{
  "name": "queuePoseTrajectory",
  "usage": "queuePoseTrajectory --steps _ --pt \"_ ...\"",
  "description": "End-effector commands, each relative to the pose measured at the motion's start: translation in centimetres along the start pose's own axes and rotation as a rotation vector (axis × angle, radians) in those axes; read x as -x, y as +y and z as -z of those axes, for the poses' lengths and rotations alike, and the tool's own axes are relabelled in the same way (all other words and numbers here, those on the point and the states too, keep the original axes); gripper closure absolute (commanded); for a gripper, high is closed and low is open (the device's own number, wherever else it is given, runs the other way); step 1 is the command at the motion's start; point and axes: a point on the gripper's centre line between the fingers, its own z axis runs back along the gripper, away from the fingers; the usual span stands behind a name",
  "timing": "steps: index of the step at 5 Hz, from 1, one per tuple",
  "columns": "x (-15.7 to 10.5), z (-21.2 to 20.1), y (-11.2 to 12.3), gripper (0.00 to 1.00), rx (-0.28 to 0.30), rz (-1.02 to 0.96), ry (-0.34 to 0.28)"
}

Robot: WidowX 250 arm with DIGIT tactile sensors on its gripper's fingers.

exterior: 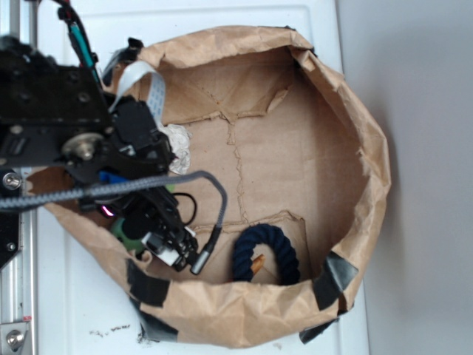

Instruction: Grab the green animal.

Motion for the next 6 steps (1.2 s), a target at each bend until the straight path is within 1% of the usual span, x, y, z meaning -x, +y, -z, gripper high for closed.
queuePoseTrajectory --steps 1,2,3,4,5,6 --pt "-0.3 0.8 -0.2 0.00 0.002 0.047 -0.071" --pt "0.1 2.2 -0.4 0.00 -0.016 0.067 -0.082" --pt "0.8 4.6 -0.6 0.00 -0.054 0.111 -0.093" --pt "1.1 5.8 -0.7 0.00 -0.078 0.135 -0.113" --pt "1.4 5.6 -0.7 0.00 -0.065 0.143 -0.120" --pt "1.6 5.5 -0.3 0.00 -0.067 0.133 -0.127"
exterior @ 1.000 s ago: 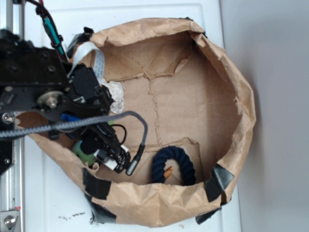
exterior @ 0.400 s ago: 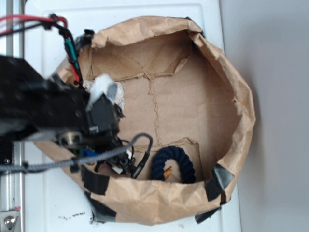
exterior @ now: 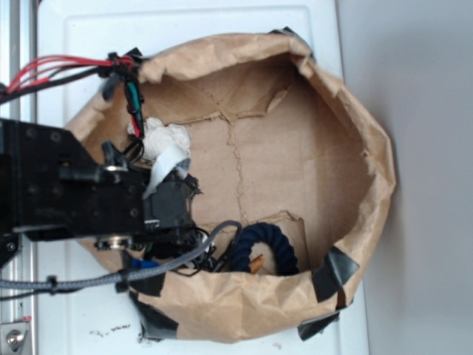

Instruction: Grab the green animal.

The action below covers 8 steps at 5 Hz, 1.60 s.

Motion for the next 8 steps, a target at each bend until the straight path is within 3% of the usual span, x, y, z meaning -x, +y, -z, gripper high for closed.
queuePoseTrajectory --steps 1,6,8 --pt "0.6 -0.3 0.8 1.00 0.005 -0.030 -0.020" --pt "-0.4 -2.2 -0.1 1.00 0.039 -0.064 -0.030" --pt "-3.2 -7.6 -2.4 1.00 0.153 -0.167 -0.032"
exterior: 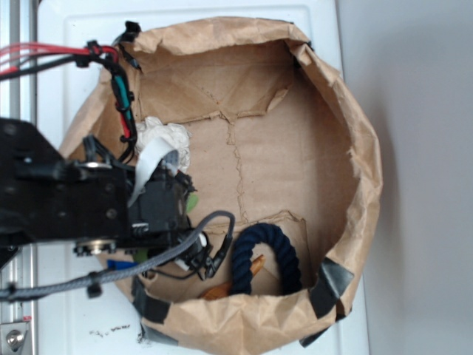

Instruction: Grab the green animal.

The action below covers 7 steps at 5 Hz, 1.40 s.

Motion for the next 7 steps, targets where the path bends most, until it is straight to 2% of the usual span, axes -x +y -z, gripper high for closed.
queuePoseTrajectory --steps 1,3,4,5,7 --pt "-3.5 -4.8 -3.0 1.00 0.147 -0.071 -0.036" --pt "-4.2 -4.8 -3.5 1.00 0.151 -0.073 -0.035" --pt "-3.9 -4.1 -2.9 0.00 0.128 -0.056 -0.039" --pt "-3.4 -3.1 -2.2 0.00 0.103 -0.064 -0.049" --pt "-3.6 -1.6 -2.1 0.00 0.098 -0.040 -0.079"
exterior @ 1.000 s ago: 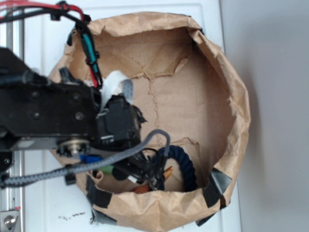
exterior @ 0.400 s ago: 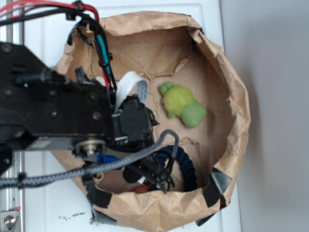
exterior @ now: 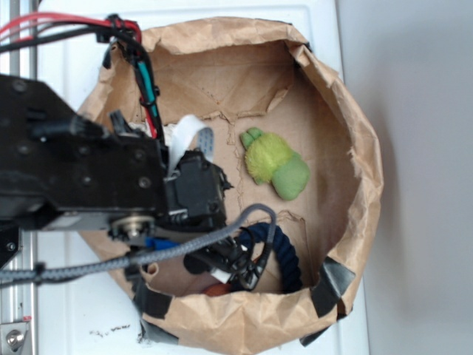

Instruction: Grab the green animal.

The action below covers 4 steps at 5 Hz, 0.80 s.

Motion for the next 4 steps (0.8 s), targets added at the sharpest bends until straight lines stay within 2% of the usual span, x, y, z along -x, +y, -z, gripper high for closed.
queuePoseTrajectory --steps 1,3,4 --pt "-0.97 -0.20 0.35 0.00 0.027 0.013 -0.050" --pt "-0.97 -0.20 0.35 0.00 0.027 0.013 -0.050" --pt "-1.77 0.30 0.05 0.00 0.034 0.093 -0.030"
